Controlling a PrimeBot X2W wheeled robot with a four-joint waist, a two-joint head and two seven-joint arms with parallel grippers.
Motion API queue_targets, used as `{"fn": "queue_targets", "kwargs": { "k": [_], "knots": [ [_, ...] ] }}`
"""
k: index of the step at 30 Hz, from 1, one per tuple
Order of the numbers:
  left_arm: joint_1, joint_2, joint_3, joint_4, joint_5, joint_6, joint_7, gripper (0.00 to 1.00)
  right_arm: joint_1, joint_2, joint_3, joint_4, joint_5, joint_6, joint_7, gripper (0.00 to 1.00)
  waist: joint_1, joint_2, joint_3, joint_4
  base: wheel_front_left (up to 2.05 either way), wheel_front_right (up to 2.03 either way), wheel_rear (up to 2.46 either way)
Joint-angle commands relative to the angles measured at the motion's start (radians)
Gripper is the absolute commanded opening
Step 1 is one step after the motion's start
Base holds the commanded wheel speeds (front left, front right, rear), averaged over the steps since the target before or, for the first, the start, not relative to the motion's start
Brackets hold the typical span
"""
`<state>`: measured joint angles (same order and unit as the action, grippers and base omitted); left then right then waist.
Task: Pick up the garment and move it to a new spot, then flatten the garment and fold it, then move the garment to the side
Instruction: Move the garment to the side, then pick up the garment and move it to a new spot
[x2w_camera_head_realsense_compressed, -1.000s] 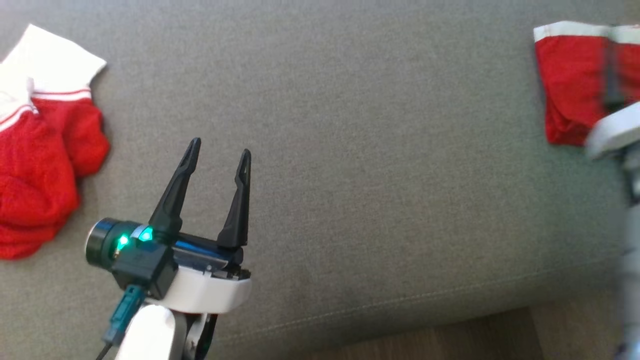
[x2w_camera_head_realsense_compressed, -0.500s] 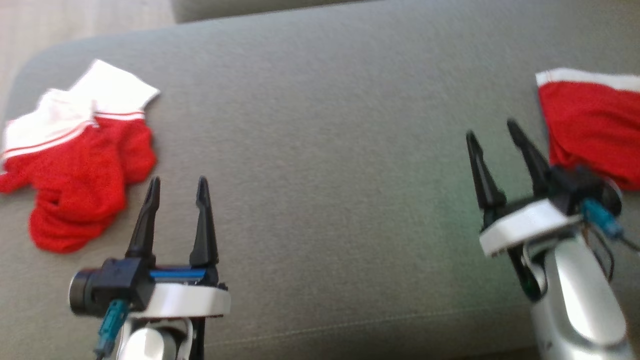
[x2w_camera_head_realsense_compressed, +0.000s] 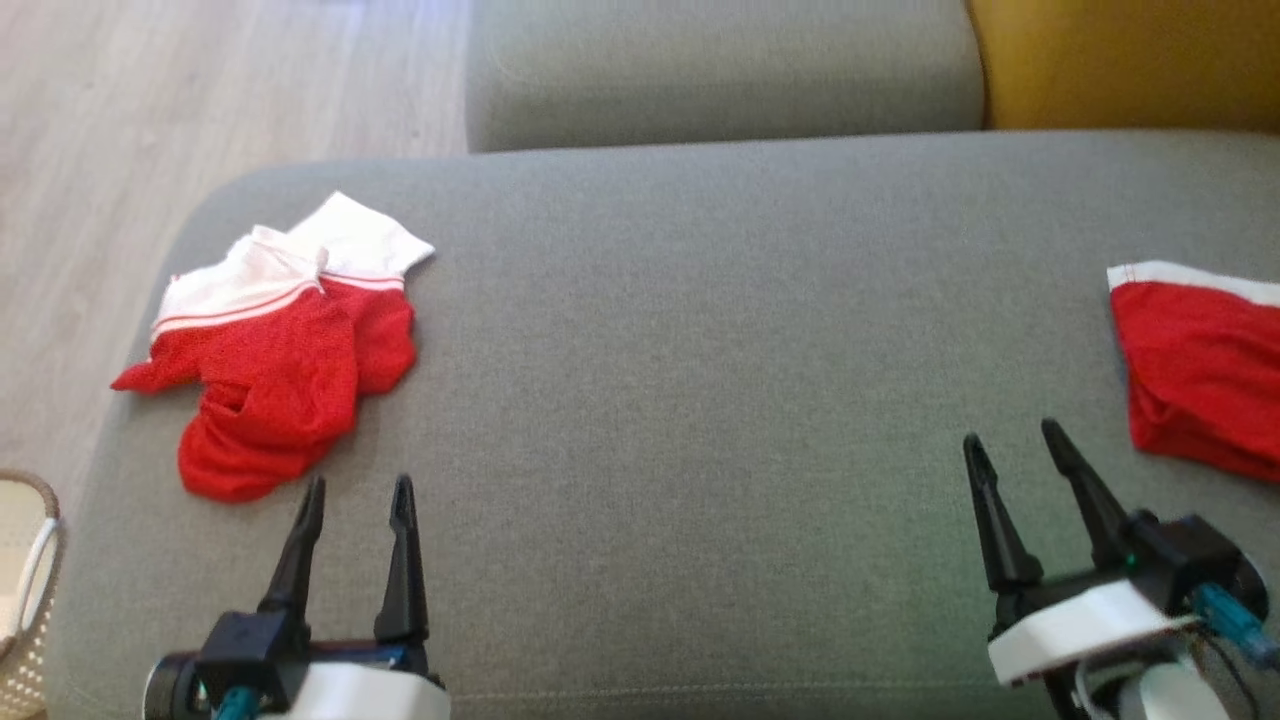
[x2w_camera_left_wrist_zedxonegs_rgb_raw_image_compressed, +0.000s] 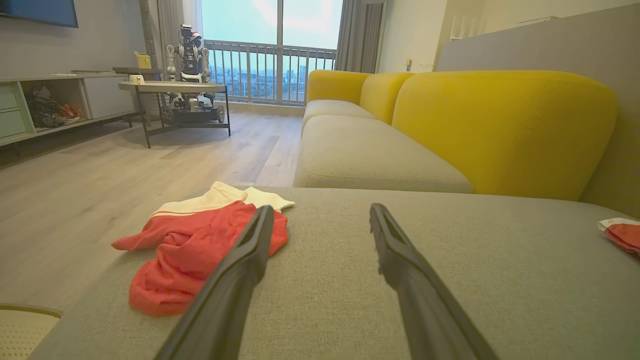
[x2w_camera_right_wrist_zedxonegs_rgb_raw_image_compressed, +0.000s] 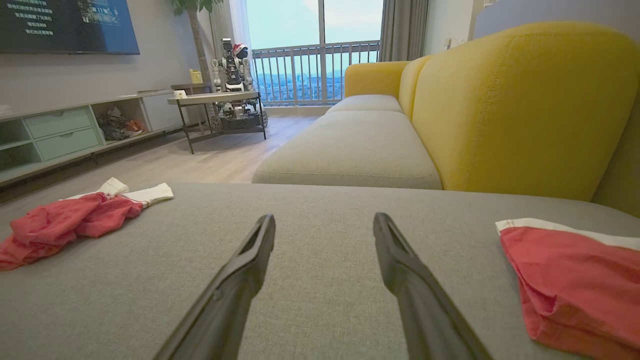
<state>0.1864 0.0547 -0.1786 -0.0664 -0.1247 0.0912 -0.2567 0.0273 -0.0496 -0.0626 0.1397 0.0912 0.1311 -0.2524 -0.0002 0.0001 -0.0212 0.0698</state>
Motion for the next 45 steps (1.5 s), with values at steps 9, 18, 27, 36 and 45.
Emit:
{"fn": "queue_targets", "kwargs": {
  "k": [9,18,27,36,45],
  "knots": [
    [0.005,-0.004,0.052,-0.004,0.005,-0.043,-0.005,1.0,0.032,-0.001,0.045,-0.027,0.074,0.0,-0.009,1.0,0.0002,-0.0001,-0.033,-0.014,0.0,0.0,0.0],
    [0.012,-0.004,0.056,-0.001,0.022,-0.054,-0.005,1.0,0.047,-0.001,0.057,-0.026,0.085,0.0,-0.009,1.0,0.0002,-0.0001,-0.034,-0.016,0.0,0.0,0.0],
    [0.007,-0.004,0.052,0.011,0.03,-0.046,-0.005,1.0,0.049,-0.001,0.056,-0.03,0.078,0.0,-0.009,1.0,0.0002,-0.0001,-0.03,0.004,0.0,0.0,0.0],
    [0.002,-0.004,0.054,0.002,0.028,-0.03,-0.005,1.0,0.062,-0.001,0.055,-0.036,0.077,0.0,-0.009,1.0,0.0002,-0.0001,-0.027,0.105,0.0,0.0,0.0],
    [0.007,-0.004,0.049,-0.021,0.03,-0.016,-0.005,1.0,0.074,-0.001,0.076,-0.034,0.086,0.0,-0.009,1.0,0.0002,-0.0001,-0.019,0.263,0.0,0.0,0.0]
  ]
}}
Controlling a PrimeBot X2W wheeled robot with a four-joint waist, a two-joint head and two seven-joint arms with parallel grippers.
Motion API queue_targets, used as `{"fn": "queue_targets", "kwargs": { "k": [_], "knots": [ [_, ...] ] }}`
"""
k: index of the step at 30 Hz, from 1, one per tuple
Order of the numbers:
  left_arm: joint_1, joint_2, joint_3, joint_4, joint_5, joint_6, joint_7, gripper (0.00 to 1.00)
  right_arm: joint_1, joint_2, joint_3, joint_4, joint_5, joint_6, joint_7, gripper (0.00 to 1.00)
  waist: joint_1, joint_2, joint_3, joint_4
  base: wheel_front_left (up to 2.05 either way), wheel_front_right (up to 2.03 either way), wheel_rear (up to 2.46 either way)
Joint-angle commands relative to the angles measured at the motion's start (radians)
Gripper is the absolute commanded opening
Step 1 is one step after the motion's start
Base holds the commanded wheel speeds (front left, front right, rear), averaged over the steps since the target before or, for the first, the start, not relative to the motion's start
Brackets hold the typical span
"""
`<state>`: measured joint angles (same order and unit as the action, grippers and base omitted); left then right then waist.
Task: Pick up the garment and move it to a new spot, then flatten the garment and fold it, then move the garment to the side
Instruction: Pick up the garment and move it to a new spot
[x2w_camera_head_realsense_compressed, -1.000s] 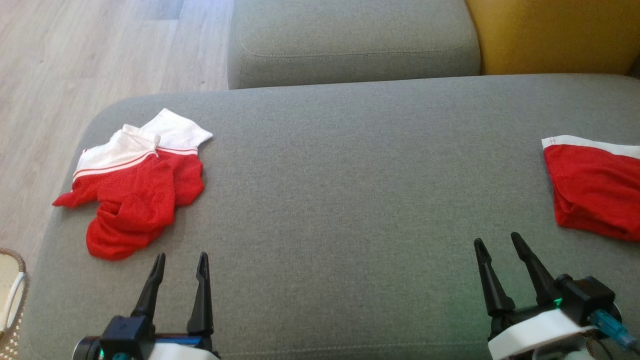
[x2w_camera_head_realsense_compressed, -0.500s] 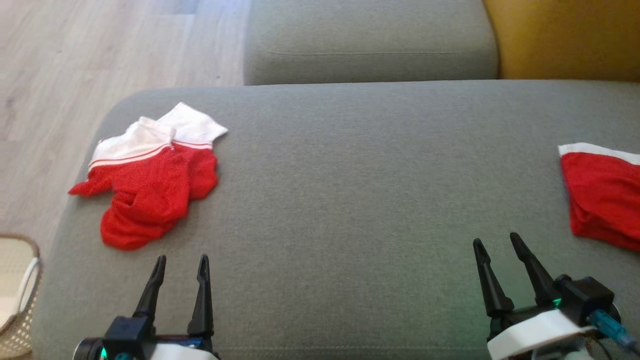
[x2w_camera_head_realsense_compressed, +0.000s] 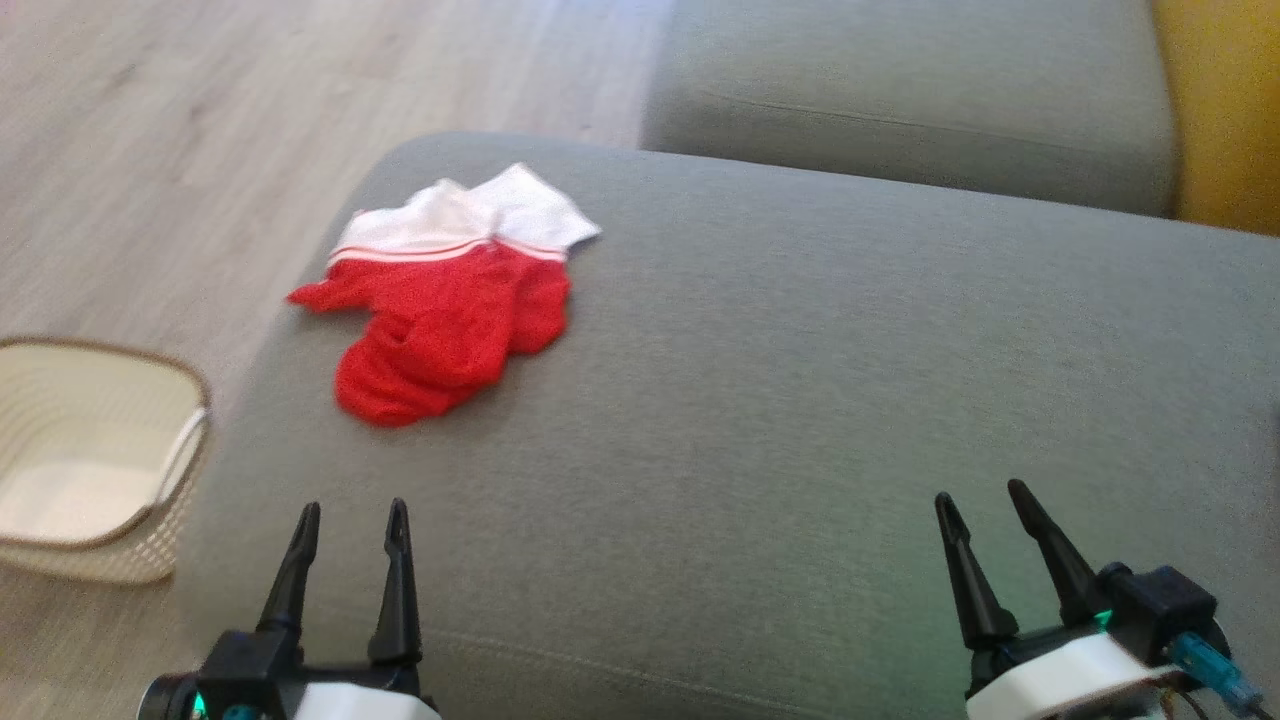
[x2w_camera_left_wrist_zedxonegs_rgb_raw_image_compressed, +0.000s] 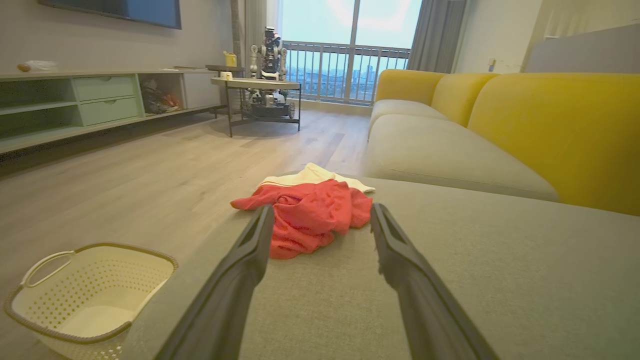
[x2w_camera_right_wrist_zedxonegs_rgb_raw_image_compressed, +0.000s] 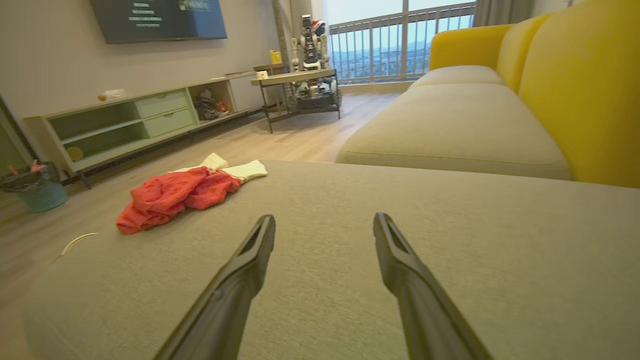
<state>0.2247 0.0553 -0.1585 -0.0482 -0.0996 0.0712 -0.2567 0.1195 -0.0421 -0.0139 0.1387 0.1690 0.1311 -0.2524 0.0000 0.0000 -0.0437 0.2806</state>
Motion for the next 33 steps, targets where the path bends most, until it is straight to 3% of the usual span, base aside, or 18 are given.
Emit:
{"fn": "queue_targets", "kwargs": {
  "k": [1,9,17,21,26,33],
  "knots": [
    [-0.029,-0.005,0.029,-0.041,0.006,0.004,-0.005,1.0,-0.017,-0.008,0.028,-0.033,0.01,0.0,-0.009,1.0,0.0,0.0,0.005,0.071,0.0,0.0,0.0],
    [-0.055,-0.005,0.058,-0.056,-0.01,0.004,-0.005,1.0,-0.033,-0.008,0.04,-0.034,-0.01,0.0,-0.009,1.0,0.0,0.0,0.059,0.16,0.0,0.0,0.0],
    [-0.263,0.009,0.104,0.007,-0.04,-0.052,-0.005,1.0,-0.071,-0.008,0.037,-0.035,-0.085,0.0,-0.009,1.0,0.0,0.0,0.158,0.143,0.0,0.0,0.0],
    [-0.476,0.066,0.106,0.117,-0.035,-0.104,0.017,1.0,-0.108,-0.008,0.041,-0.041,-0.126,0.0,-0.009,1.0,0.0,0.0,0.23,0.11,0.0,0.0,0.0],
    [-0.771,0.116,0.097,0.276,-0.067,-0.157,0.125,1.0,-0.169,-0.008,0.025,-0.054,-0.188,0.0,-0.009,1.0,0.0,0.0,0.335,0.061,0.0,0.0,0.0],
    [-1.103,0.144,0.091,0.619,-0.139,-0.185,0.278,1.0,-0.25,-0.008,0.018,-0.071,-0.234,0.0,-0.009,1.0,0.0,0.0,0.463,-0.013,0.0,0.0,0.0]
  ]
}}
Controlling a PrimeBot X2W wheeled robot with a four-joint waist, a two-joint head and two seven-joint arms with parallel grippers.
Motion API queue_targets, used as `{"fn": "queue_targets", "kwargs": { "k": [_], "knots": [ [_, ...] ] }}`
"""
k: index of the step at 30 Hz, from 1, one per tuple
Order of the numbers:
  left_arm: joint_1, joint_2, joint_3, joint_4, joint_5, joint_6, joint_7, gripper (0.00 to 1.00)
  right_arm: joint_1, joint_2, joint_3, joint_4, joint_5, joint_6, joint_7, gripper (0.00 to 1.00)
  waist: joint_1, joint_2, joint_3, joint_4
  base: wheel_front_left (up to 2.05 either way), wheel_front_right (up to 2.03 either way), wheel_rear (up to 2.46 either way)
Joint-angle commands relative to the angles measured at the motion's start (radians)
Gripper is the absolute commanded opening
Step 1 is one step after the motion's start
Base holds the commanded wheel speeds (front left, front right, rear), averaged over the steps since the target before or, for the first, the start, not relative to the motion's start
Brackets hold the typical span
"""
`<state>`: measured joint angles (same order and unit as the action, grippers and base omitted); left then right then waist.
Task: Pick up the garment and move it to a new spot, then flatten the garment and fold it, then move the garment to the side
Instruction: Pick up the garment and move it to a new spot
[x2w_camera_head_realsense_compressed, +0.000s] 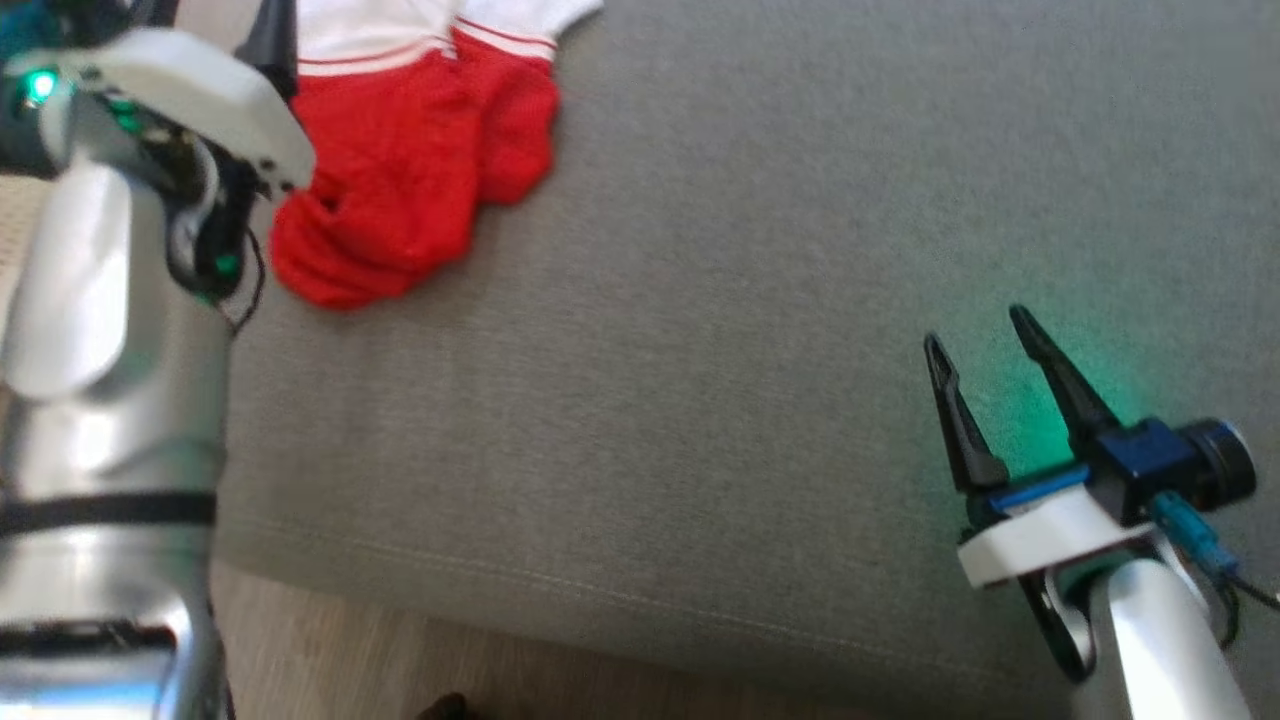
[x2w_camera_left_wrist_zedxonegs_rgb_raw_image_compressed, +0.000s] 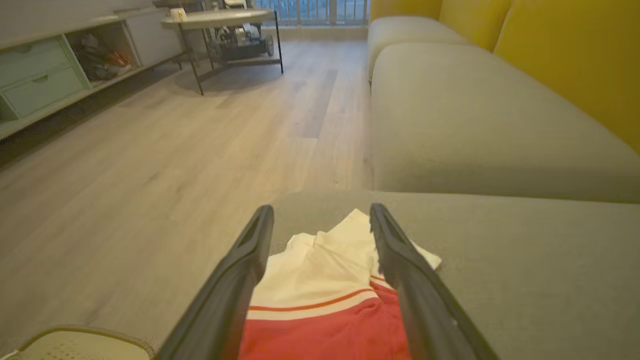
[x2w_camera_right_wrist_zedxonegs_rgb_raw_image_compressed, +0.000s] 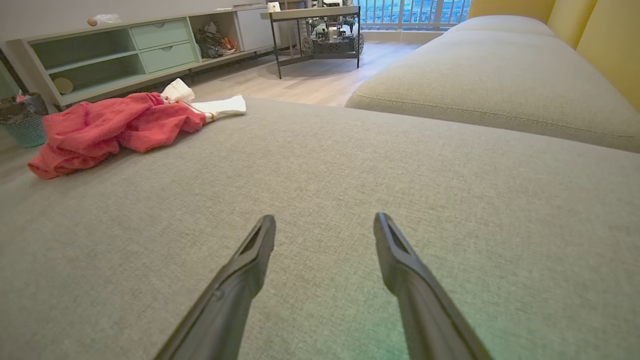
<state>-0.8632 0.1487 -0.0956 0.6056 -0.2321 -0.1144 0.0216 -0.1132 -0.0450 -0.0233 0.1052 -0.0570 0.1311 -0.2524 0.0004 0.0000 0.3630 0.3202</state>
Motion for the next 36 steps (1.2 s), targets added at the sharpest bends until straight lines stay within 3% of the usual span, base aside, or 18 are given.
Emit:
{"fn": "queue_targets", "kwargs": {
  "k": [1,9,17,18,19,20,21,26,36],
  "knots": [
    [-0.049,0.06,0.025,0.017,-0.008,-0.001,0.021,1.0,-0.027,-0.005,0.029,-0.04,-0.008,0.0,-0.009,1.0,-0.0004,0.0,0.072,-0.063,0.0,0.0,0.0],
    [-0.203,0.093,0.026,0.331,-0.076,-0.012,0.176,1.0,-0.093,-0.005,0.018,-0.084,-0.005,0.0,-0.009,1.0,-0.0004,0.0,0.18,-0.131,0.0,0.0,0.0],
    [-0.214,0.086,-0.05,0.459,-0.15,-0.016,0.215,1.0,-0.109,-0.005,0.011,-0.119,0.003,0.0,-0.009,1.0,-0.0004,0.0,0.195,-0.144,0.0,0.0,0.0],
    [-0.209,0.087,-0.066,0.463,-0.161,-0.016,0.217,0.82,-0.11,-0.005,0.013,-0.119,0.006,0.0,-0.009,1.0,-0.0004,0.0,0.19,-0.146,0.0,0.0,0.0],
    [-0.205,0.09,-0.083,0.461,-0.173,-0.016,0.214,0.46,-0.111,-0.005,0.015,-0.12,0.009,0.0,-0.009,1.0,-0.0004,0.0,0.185,-0.146,0.0,0.0,0.0],
    [-0.2,0.096,-0.096,0.456,-0.187,-0.016,0.204,0.28,-0.111,-0.005,0.016,-0.118,0.012,0.0,-0.009,1.0,-0.0004,0.0,0.178,-0.147,0.0,0.0,0.0],
    [-0.193,0.101,-0.109,0.449,-0.204,-0.016,0.189,0.0,-0.109,-0.005,0.017,-0.114,0.015,0.0,-0.009,1.0,-0.0004,0.0,0.168,-0.147,0.0,0.0,0.0],
    [-0.162,0.136,-0.161,0.409,-0.253,-0.016,0.112,0.0,-0.097,-0.005,0.023,-0.103,0.033,0.0,-0.009,1.0,-0.0004,0.0,0.12,-0.149,0.0,0.0,0.0],
    [-0.087,0.212,-0.261,0.217,-0.292,-0.016,-0.202,0.0,-0.057,-0.005,0.031,-0.075,0.091,0.0,-0.009,1.0,-0.0004,0.0,-0.039,-0.152,0.0,0.0,0.0]
  ]
}}
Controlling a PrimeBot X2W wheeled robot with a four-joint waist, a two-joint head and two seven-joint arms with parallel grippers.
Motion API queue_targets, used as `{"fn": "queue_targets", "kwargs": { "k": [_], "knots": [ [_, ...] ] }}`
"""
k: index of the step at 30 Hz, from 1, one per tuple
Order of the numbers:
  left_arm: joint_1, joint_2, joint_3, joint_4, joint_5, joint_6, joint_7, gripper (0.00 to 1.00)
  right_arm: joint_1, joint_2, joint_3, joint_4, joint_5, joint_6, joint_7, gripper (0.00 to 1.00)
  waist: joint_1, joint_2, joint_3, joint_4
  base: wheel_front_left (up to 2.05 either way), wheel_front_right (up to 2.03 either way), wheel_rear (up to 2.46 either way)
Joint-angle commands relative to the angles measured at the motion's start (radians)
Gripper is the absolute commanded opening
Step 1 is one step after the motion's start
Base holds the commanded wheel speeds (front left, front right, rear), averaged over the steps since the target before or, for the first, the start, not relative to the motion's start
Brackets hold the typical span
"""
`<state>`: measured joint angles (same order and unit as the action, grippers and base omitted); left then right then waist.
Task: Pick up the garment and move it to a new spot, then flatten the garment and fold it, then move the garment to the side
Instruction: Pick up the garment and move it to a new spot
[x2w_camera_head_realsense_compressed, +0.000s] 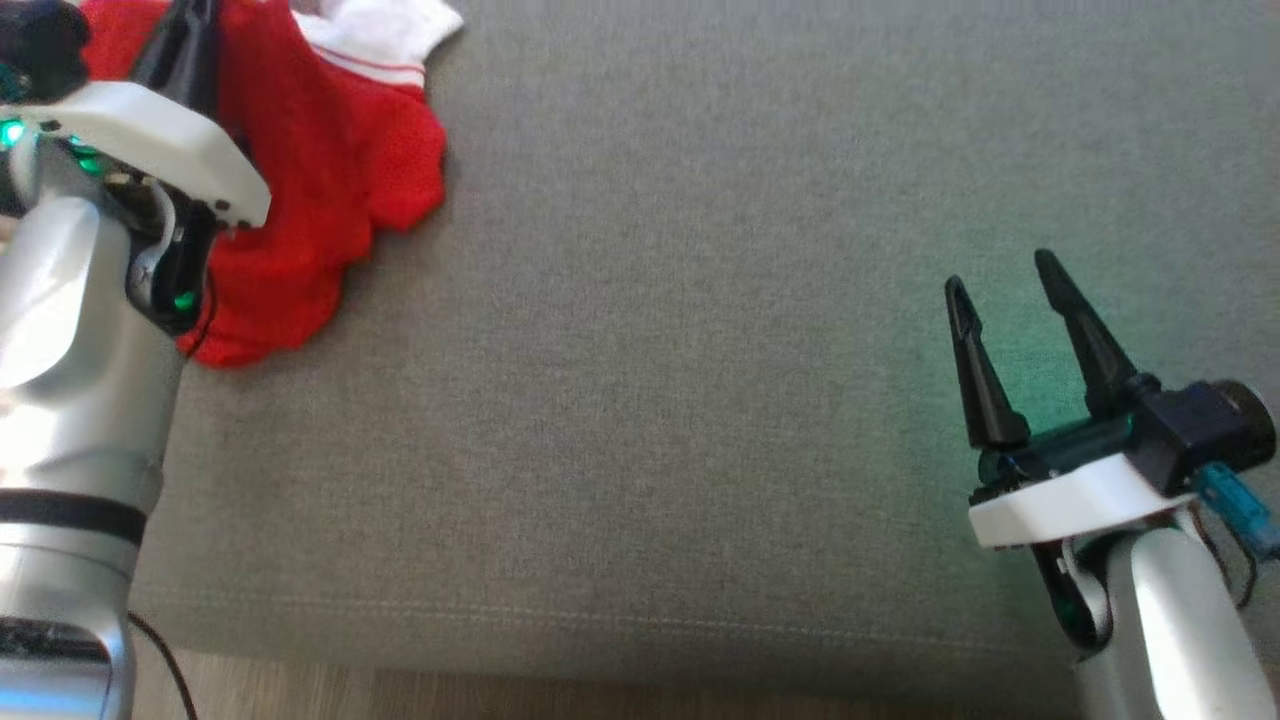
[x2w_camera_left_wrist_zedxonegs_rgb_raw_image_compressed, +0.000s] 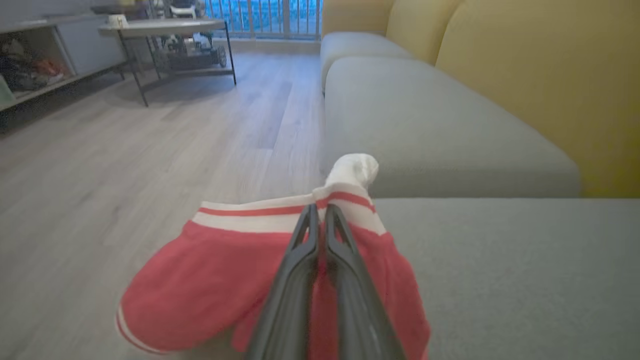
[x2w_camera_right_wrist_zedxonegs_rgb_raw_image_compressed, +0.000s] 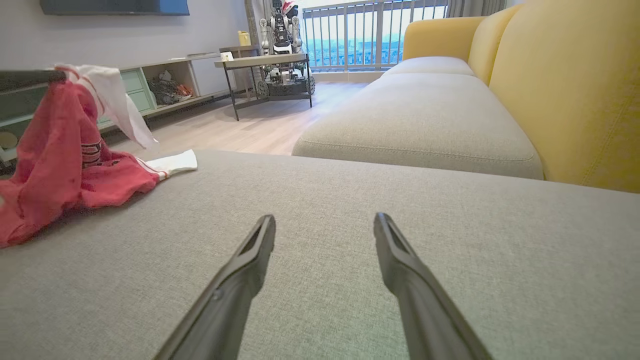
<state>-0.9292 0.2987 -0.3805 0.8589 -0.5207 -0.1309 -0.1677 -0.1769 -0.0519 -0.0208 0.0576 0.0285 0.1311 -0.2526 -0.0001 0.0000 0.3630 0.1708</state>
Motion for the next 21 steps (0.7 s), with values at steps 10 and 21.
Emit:
{"fn": "queue_targets", "kwargs": {
  "k": [10,21],
  "knots": [
    [0.037,0.079,-0.004,-0.398,0.018,0.016,-0.07,0.0,0.013,0.002,0.039,-0.027,0.086,0.0,-0.009,1.0,0.0001,0.0,-0.166,-0.1,0.0,0.0,0.0],
    [0.031,0.035,0.0,-0.75,-0.045,0.071,0.048,0.0,-0.003,0.002,0.051,-0.067,0.153,0.0,-0.009,1.0,0.0001,0.0,-0.192,-0.331,0.0,0.0,0.0]
  ]
}}
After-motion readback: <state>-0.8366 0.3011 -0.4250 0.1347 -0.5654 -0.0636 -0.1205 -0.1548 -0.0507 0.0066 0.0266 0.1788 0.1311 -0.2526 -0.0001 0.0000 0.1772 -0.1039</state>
